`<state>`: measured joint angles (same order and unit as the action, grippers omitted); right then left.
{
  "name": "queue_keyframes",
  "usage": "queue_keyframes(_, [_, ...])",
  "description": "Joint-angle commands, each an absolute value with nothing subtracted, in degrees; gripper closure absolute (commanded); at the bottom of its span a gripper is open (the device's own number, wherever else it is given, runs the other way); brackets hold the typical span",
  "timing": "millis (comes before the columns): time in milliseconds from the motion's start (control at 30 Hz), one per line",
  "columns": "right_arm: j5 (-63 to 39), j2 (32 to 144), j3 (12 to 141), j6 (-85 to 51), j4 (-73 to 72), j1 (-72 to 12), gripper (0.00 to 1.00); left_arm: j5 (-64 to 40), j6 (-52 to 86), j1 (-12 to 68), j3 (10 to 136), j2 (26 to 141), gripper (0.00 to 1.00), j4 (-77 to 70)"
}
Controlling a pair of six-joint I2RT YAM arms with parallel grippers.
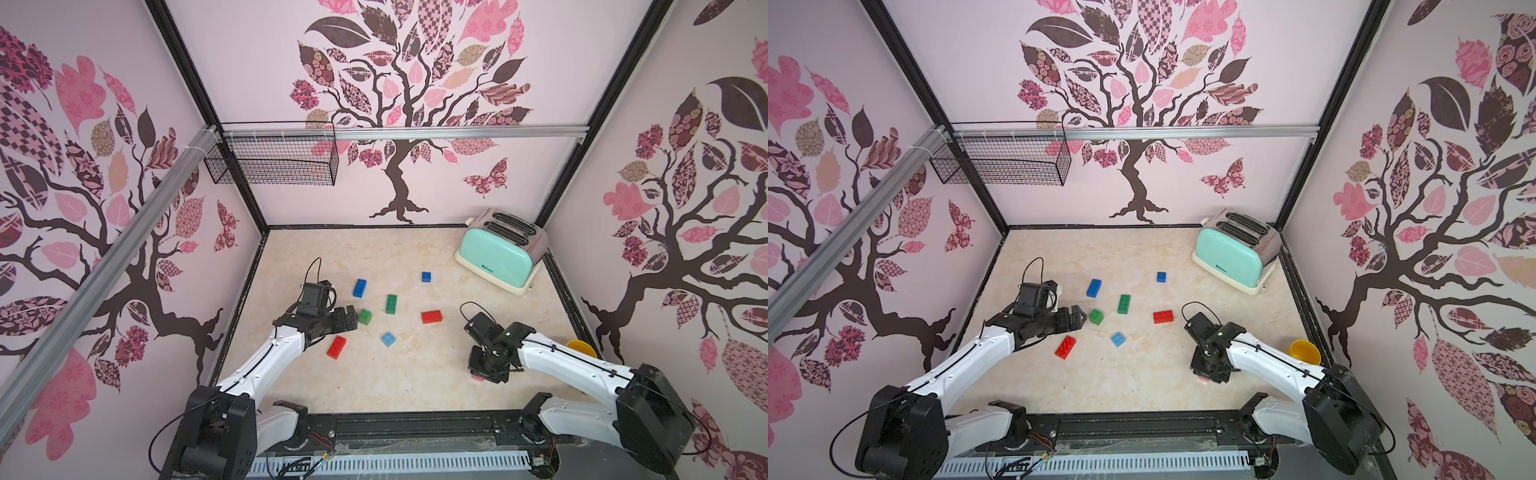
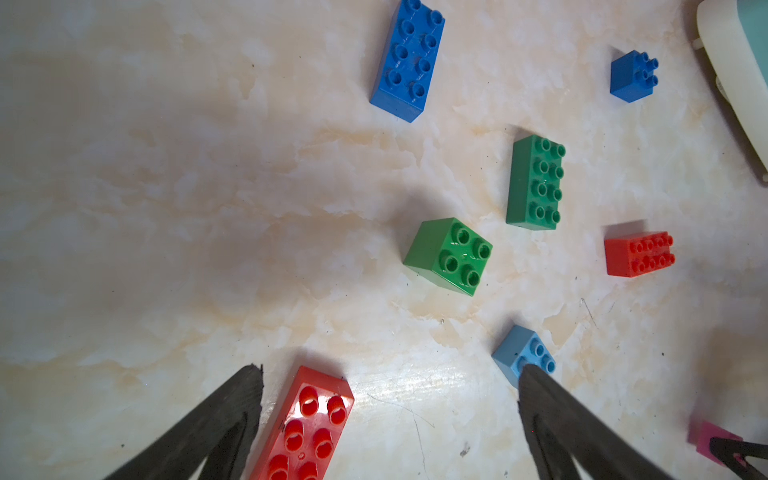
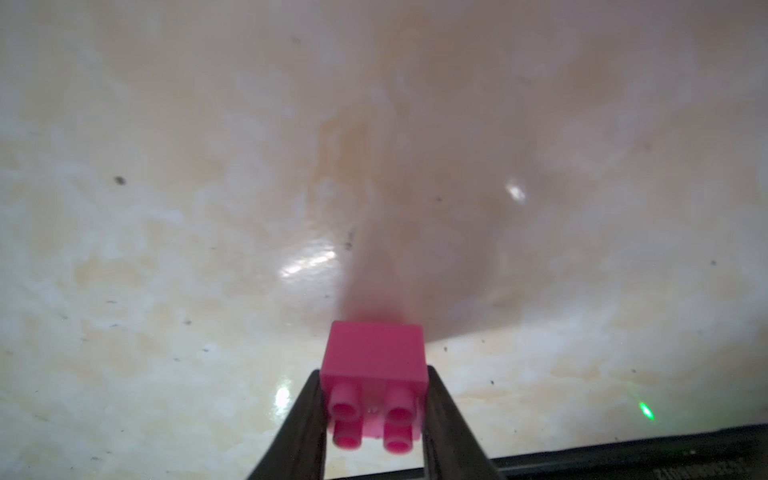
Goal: Assemble a carrot with lego
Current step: Pick up the lego brick from the center of the board, then assemble the lego brick with the lego brick.
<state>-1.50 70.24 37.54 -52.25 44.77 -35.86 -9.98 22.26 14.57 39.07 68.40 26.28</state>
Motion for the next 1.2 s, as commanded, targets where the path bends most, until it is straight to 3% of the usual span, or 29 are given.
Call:
queue_keyframes(0, [1.25, 74.87, 44.7, -41.73, 43.79, -34.47, 0.77, -10.52, 20.55, 14.77, 40.88, 67.33, 0.02, 26.94])
queue_keyframes(267, [-3.57, 89.55, 61.68, -21.56, 42.99, -27.93, 0.77, -13.37, 18.42, 14.81, 42.28, 67.01, 0.02, 28.56])
queue_keyframes(533, [-5.46, 100.71, 75.69, -9.75, 43.77, -26.96, 0.79, -17.65, 17.09, 14.77, 41.84, 66.99, 0.02, 27.69])
queue_keyframes(1167, [-6.84, 109.02, 79.95, -6.79, 46.23, -26.86, 0.8, -18.28, 16.53, 14.77, 41.46, 68.9, 0.02, 26.9])
